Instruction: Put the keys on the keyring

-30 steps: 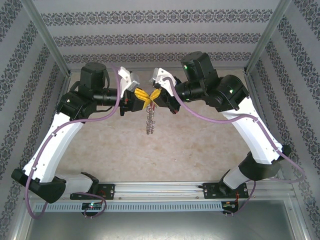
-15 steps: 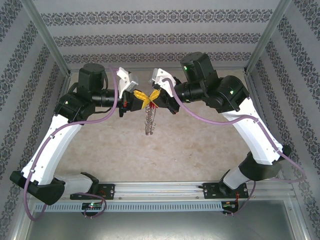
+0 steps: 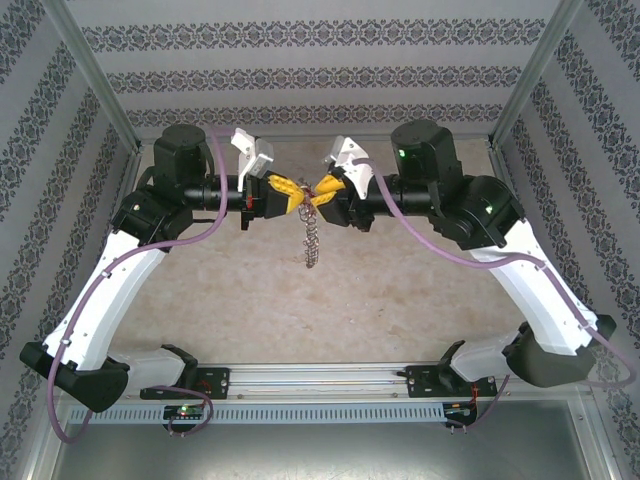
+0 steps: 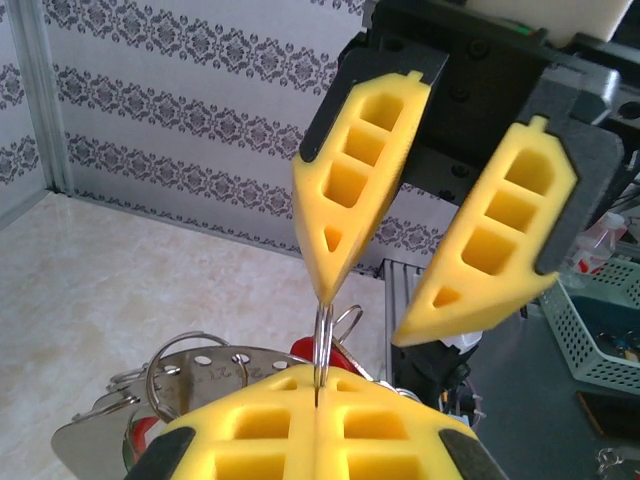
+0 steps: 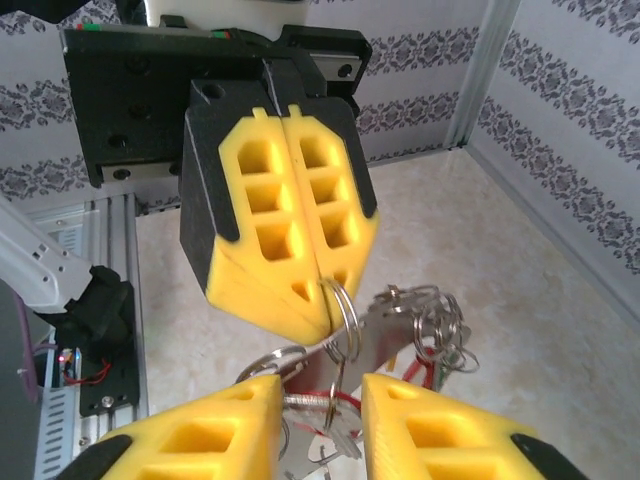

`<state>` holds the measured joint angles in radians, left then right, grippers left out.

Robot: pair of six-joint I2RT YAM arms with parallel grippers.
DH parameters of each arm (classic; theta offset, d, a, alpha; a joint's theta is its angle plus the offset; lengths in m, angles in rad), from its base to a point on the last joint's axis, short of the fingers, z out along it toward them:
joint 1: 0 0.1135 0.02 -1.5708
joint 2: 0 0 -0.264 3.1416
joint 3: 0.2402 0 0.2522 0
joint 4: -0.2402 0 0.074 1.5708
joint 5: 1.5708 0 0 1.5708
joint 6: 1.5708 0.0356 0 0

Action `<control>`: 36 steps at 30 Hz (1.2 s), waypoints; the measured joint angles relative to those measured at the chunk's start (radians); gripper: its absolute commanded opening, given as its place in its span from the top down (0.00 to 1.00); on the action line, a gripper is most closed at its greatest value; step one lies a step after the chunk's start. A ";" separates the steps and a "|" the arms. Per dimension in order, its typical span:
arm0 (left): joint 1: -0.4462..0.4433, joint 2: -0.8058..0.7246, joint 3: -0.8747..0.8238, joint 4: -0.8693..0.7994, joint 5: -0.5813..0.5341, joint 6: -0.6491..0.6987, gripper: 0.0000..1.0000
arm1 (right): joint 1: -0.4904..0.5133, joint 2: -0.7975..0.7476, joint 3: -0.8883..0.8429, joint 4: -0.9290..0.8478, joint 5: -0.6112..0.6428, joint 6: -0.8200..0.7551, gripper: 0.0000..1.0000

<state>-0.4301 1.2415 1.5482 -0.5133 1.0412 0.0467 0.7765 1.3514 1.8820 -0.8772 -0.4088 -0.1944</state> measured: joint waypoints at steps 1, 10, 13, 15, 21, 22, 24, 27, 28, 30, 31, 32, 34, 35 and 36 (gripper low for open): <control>0.000 0.000 -0.001 0.008 0.003 -0.006 1.00 | -0.003 -0.009 -0.010 0.008 0.000 0.010 0.77; 0.000 -0.005 -0.017 0.073 0.032 -0.060 1.00 | -0.010 -0.020 -0.032 0.061 -0.011 0.051 0.84; 0.000 -0.006 -0.018 0.085 0.032 -0.071 1.00 | -0.014 -0.019 -0.033 0.065 -0.024 0.063 0.94; 0.000 -0.009 -0.018 0.088 0.032 -0.078 1.00 | -0.014 -0.019 -0.033 0.068 -0.026 0.066 0.98; 0.005 -0.019 -0.028 0.100 0.032 -0.093 1.00 | -0.015 -0.020 -0.042 0.078 -0.045 0.065 1.00; 0.005 -0.019 -0.029 0.101 0.033 -0.096 1.00 | -0.015 -0.020 -0.042 0.078 -0.048 0.066 1.00; 0.005 -0.020 -0.029 0.104 0.035 -0.102 1.00 | -0.015 -0.020 -0.042 0.079 -0.053 0.066 1.00; 0.005 -0.020 -0.031 0.109 0.037 -0.109 1.00 | -0.015 -0.019 -0.042 0.079 -0.057 0.066 1.00; 0.006 -0.020 -0.031 0.113 0.039 -0.112 1.00 | -0.015 -0.018 -0.042 0.079 -0.060 0.066 1.00; 0.006 -0.020 -0.032 0.124 0.042 -0.117 1.00 | -0.014 -0.014 -0.042 0.082 -0.064 0.066 1.00; 0.006 -0.020 -0.033 0.126 0.043 -0.119 1.00 | -0.014 -0.013 -0.042 0.084 -0.065 0.066 1.00; 0.006 -0.020 -0.033 0.126 0.043 -0.121 1.00 | -0.013 -0.012 -0.042 0.085 -0.066 0.066 1.00; 0.007 -0.020 -0.033 0.126 0.043 -0.125 1.00 | -0.013 -0.010 -0.042 0.088 -0.067 0.069 1.00; 0.007 -0.020 -0.033 0.128 0.043 -0.127 1.00 | -0.013 -0.010 -0.042 0.089 -0.067 0.069 1.00; 0.007 -0.020 -0.034 0.131 0.043 -0.127 1.00 | -0.013 -0.010 -0.042 0.090 -0.067 0.069 1.00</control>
<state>-0.4232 1.2217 1.5146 -0.3820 1.0840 -0.0807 0.7635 1.3418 1.8404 -0.7872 -0.4755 -0.1249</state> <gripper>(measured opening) 0.049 0.047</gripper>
